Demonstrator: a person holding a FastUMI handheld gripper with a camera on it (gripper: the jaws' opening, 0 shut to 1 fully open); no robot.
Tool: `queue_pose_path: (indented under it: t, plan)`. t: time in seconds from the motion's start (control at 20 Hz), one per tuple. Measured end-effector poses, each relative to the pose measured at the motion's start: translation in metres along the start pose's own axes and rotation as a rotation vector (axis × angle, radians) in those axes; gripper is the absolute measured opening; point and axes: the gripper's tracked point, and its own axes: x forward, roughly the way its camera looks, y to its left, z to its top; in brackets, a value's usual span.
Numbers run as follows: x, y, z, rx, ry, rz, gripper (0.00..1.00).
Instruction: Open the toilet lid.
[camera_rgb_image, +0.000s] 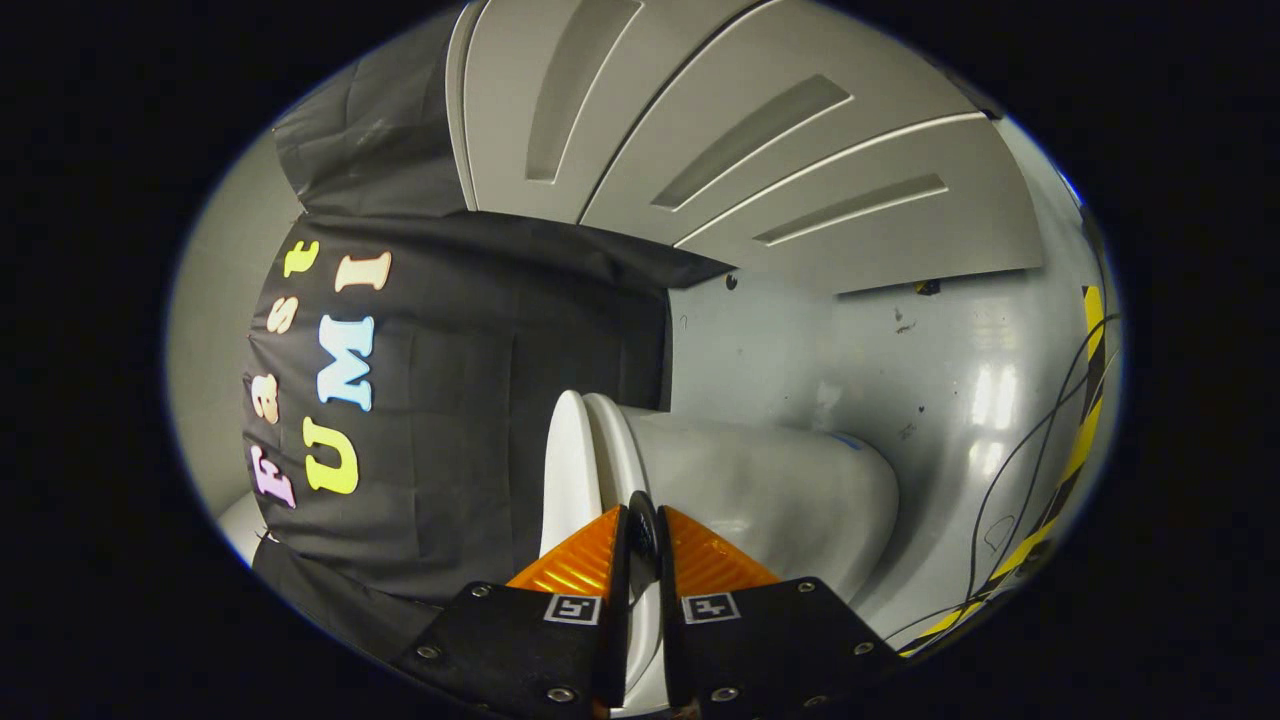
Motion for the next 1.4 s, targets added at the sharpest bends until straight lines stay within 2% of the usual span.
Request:
queue_pose_path:
  t: [0.1,0.4,0.55,0.85,1.05,1.4]
  plan:
    - [0.000,0.000,-0.001,-0.012,0.016,-0.012,0.09]
    - [-0.001,0.005,0.000,-0.052,-0.027,-0.029,0.00]
    - [-0.002,0.009,0.001,-0.137,-0.034,-0.064,0.00]
    - [-0.007,0.022,0.003,-0.116,-0.029,-0.086,0.00]
    - [-0.012,0.031,0.003,-0.146,-0.024,-0.098,0.00]
    - [-0.024,0.063,0.006,-0.183,-0.044,-0.071,0.00]
